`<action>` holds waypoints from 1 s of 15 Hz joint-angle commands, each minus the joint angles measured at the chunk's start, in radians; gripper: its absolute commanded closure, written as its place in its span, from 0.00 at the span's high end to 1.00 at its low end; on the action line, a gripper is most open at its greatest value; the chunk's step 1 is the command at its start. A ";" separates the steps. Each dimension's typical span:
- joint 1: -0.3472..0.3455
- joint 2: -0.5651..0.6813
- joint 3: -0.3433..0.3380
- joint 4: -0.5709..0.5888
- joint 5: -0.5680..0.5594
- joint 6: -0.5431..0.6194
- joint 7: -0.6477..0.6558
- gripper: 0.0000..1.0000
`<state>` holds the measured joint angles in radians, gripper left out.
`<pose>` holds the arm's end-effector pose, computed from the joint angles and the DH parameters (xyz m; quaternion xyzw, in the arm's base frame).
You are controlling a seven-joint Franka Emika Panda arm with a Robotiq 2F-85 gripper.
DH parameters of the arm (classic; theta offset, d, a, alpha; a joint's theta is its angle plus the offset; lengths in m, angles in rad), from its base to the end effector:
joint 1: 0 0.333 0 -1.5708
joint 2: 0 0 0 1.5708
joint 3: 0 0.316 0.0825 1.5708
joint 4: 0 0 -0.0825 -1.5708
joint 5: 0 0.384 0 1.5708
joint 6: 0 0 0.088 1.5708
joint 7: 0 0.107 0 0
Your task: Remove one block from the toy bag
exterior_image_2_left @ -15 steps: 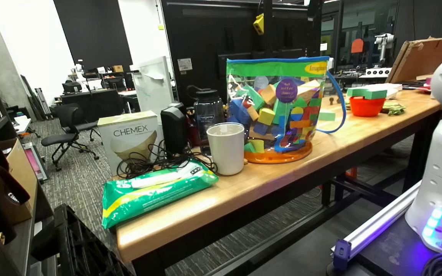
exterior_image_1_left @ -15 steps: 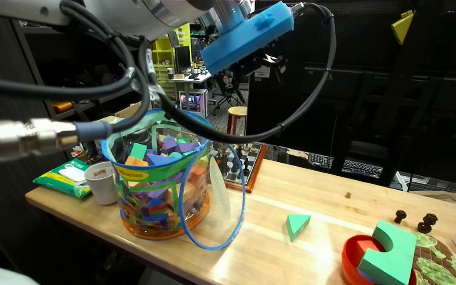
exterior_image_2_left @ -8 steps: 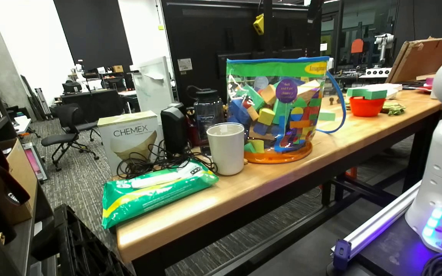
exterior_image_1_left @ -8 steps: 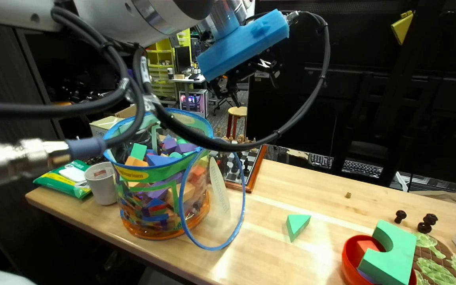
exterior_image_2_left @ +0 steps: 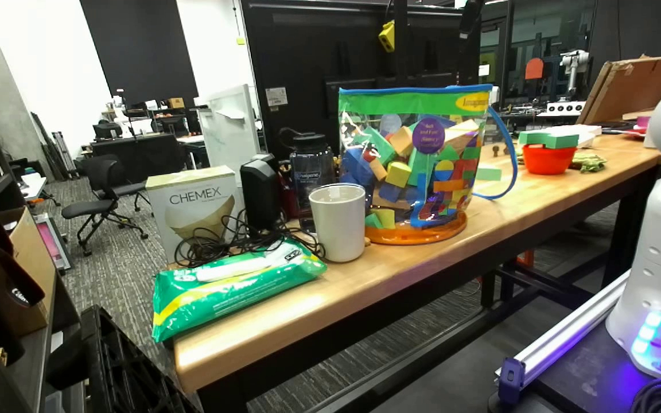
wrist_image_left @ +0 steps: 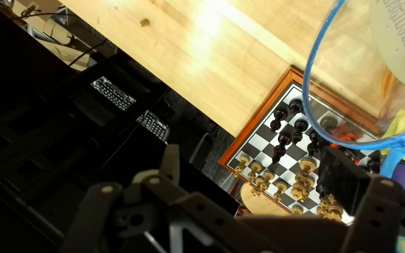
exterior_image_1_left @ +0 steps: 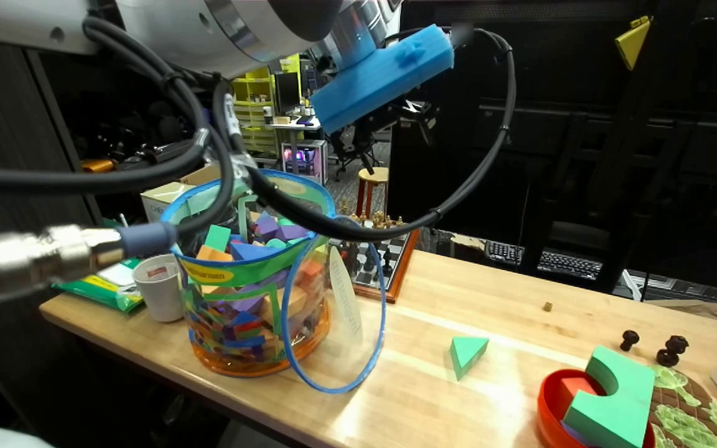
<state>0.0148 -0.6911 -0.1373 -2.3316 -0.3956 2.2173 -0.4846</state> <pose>0.3795 -0.0744 0.6414 0.9183 0.2413 0.2274 0.2161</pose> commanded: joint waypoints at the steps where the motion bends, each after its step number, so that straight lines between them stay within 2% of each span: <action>1: 0.020 -0.023 -0.010 -0.015 0.021 0.003 -0.046 1.00; 2: 0.001 0.001 0.003 0.001 0.009 -0.002 -0.015 1.00; 15: 0.004 0.001 0.003 -0.001 0.010 -0.002 -0.021 1.00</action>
<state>0.0235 -0.6911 -0.1384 -2.3350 -0.3899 2.2173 -0.5026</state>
